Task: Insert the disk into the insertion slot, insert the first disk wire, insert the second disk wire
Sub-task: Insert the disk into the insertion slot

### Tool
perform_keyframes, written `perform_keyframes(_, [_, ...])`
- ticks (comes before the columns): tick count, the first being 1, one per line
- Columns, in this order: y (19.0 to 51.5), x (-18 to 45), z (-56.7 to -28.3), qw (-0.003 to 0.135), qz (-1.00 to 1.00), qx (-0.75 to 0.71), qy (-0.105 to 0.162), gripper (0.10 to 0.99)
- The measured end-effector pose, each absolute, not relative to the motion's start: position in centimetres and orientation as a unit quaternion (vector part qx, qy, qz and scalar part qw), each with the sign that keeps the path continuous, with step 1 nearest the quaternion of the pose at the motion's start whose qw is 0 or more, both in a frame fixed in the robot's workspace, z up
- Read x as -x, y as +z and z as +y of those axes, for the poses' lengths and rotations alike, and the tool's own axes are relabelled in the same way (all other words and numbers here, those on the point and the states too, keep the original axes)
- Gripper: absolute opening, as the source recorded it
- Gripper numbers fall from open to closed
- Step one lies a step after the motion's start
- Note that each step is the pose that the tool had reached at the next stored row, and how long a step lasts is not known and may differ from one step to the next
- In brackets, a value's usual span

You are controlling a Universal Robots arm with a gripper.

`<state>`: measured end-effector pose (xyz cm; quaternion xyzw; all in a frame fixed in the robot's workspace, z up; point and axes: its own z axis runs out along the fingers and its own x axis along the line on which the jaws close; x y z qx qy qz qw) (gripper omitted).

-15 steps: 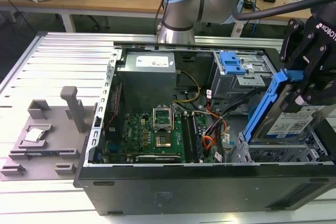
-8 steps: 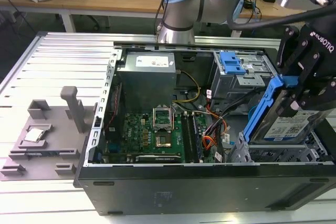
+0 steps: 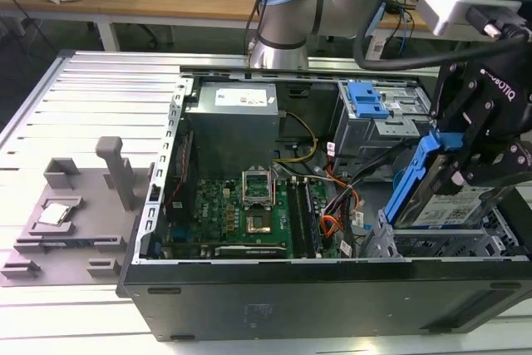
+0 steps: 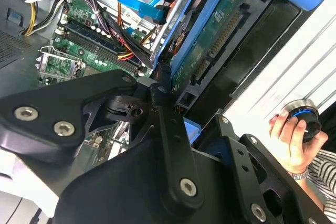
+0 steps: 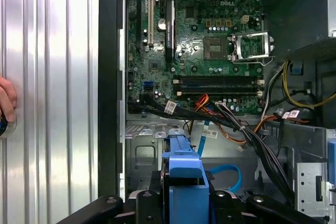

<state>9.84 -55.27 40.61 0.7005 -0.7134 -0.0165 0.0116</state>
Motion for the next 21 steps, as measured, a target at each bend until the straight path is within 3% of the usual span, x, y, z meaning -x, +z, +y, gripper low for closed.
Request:
perform_keyframes(11, [39.69,-9.84,-55.28,0.012,-0.713,-0.7,-0.016,0.365])
perform_keyframes(12, [39.69,-9.84,-55.28,0.012,-0.713,-0.7,-0.016,0.376])
perform_keyframes(14, [39.65,-9.84,-55.28,0.012,-0.713,-0.7,-0.016,0.502])
perform_keyframes(16, [39.62,-9.84,-55.28,0.012,-0.713,-0.701,-0.016,0.502])
perform_keyframes(21, [39.56,-9.84,-55.28,0.012,-0.713,-0.701,-0.016,0.176])
